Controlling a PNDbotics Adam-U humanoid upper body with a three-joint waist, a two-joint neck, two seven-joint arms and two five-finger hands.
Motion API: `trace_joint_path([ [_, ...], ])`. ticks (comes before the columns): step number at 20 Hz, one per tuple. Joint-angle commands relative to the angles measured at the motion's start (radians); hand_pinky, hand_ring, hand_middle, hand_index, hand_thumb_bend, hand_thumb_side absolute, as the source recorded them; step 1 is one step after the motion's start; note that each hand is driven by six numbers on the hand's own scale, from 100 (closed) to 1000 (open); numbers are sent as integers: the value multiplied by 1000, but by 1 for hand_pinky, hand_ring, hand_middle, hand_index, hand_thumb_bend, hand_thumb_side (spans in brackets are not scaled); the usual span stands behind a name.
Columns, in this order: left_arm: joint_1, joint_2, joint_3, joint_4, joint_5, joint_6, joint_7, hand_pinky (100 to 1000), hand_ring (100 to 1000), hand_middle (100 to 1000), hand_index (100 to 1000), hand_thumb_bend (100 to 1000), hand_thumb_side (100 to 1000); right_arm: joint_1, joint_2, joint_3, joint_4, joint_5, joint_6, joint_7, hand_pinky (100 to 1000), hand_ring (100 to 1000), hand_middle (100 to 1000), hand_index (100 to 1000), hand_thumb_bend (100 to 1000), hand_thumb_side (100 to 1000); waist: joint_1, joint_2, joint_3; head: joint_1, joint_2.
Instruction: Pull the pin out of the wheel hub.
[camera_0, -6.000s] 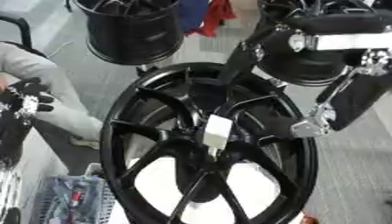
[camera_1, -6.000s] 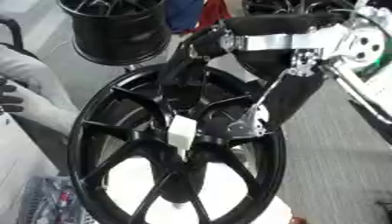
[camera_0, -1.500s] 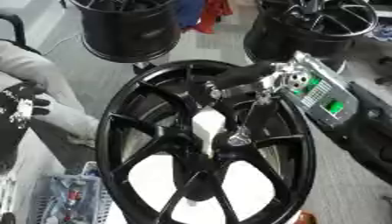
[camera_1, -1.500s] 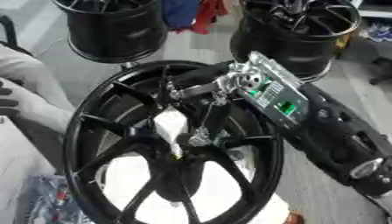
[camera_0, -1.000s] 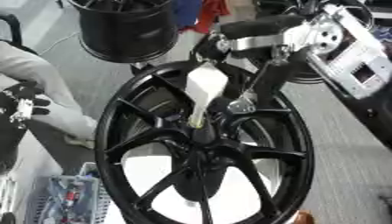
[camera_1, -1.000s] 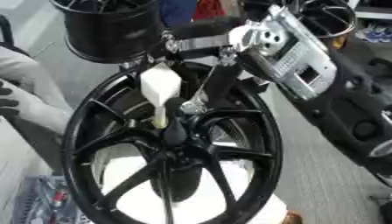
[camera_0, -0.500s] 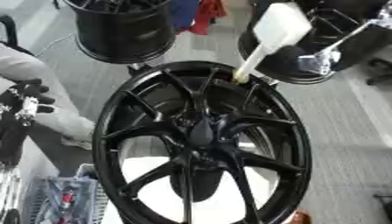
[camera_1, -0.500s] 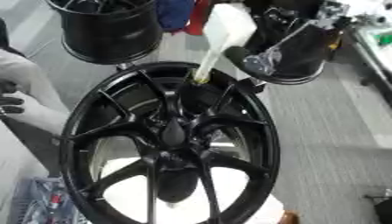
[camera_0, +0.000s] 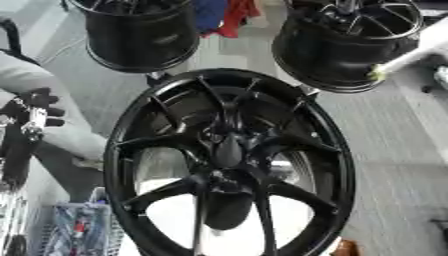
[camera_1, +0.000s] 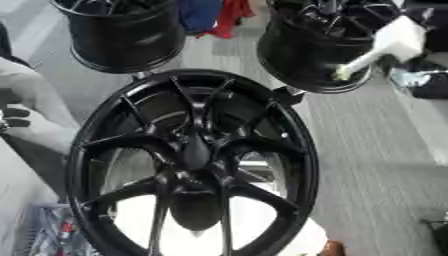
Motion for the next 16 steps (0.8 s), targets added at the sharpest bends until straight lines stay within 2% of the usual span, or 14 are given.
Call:
trace_joint_path([
  [1,-11,15,9,-20,-7,-1,5,625,639,663,784,124,619,45,61,-70,94,86,40,-62,708,763,798,886,314,186,1,-8,-3,5,5],
  [3,-11,13,10,-20,-7,-1,6,625,640,663,784,124,618,74,116,-93,145,126,70,-89,762,819,856,923,406,248,4,-7,-4,5,5],
  [5,-11,12,10,-21,-6,-1,7,625,640,663,784,123,618,87,156,-109,176,142,85,-132,772,834,875,934,471,294,6,-7,-4,3,5],
  [9,-11,9,11,-20,-4,-1,7,625,640,663,784,123,619,88,211,-118,190,133,75,-221,760,819,862,925,491,302,8,-9,-3,1,5],
  [16,-11,5,11,-19,-2,-1,6,625,641,663,784,122,619,58,267,-85,108,124,27,-271,708,762,799,887,469,274,11,-8,0,-1,5],
])
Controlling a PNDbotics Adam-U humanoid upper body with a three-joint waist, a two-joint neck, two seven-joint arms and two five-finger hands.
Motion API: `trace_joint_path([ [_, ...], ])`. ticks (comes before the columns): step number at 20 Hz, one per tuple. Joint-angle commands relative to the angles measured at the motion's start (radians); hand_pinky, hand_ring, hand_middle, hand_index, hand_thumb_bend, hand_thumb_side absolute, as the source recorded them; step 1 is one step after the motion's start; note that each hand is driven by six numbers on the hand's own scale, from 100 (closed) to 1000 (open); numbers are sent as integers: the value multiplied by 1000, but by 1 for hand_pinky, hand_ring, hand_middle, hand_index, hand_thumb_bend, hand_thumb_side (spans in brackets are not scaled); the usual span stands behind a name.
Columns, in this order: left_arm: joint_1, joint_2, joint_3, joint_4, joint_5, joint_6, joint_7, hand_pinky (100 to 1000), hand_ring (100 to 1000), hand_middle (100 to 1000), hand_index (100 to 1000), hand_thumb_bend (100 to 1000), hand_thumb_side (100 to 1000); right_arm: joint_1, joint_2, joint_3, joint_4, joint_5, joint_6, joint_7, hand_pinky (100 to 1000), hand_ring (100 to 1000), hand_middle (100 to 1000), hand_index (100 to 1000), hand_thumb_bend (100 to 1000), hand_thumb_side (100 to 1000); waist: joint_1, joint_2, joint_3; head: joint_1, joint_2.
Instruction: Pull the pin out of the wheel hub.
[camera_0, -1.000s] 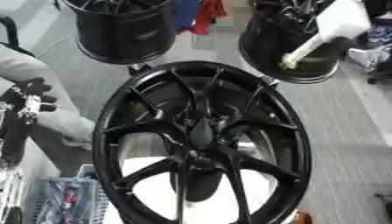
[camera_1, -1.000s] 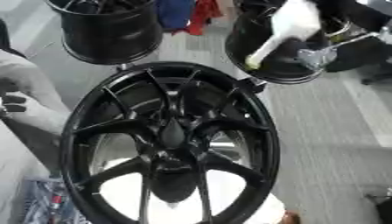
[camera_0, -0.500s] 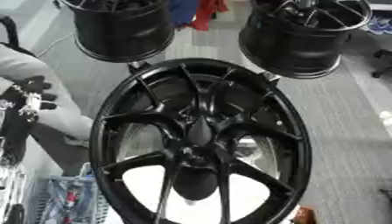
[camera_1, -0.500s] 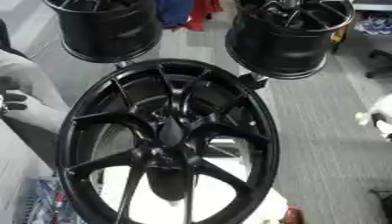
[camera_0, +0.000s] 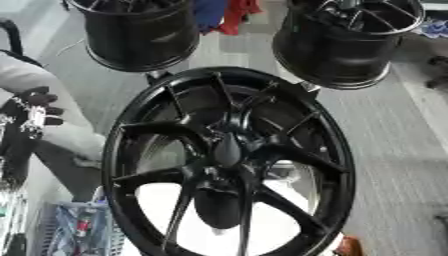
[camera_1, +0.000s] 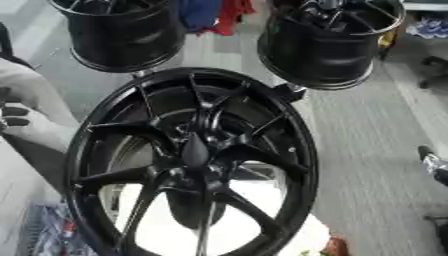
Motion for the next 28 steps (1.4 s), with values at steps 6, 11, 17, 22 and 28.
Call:
trace_joint_path([
  [6,-12,3,2,-20,0,-4,-2,626,641,662,783,120,619,-30,50,79,-163,-92,-81,-29,652,712,751,856,405,211,7,-6,6,-2,5],
  [11,-12,-3,-3,-18,0,-5,-8,626,642,663,782,119,620,-39,92,152,-247,-185,-115,8,640,696,737,847,371,185,11,-5,9,-6,5],
  [17,-15,-8,-10,-15,0,-5,-16,626,644,664,780,118,622,-57,135,225,-281,-242,-121,65,639,695,734,843,347,167,12,-2,11,-8,5],
  [22,-16,-11,-15,-13,-1,-6,-21,627,644,665,780,117,623,-79,160,254,-265,-252,-118,105,640,697,735,846,335,164,13,2,15,-11,5],
  [28,-18,-14,-20,-12,-3,-6,-27,627,645,665,780,119,625,-91,172,271,-255,-256,-118,130,640,697,732,845,332,161,9,5,17,-12,5],
])
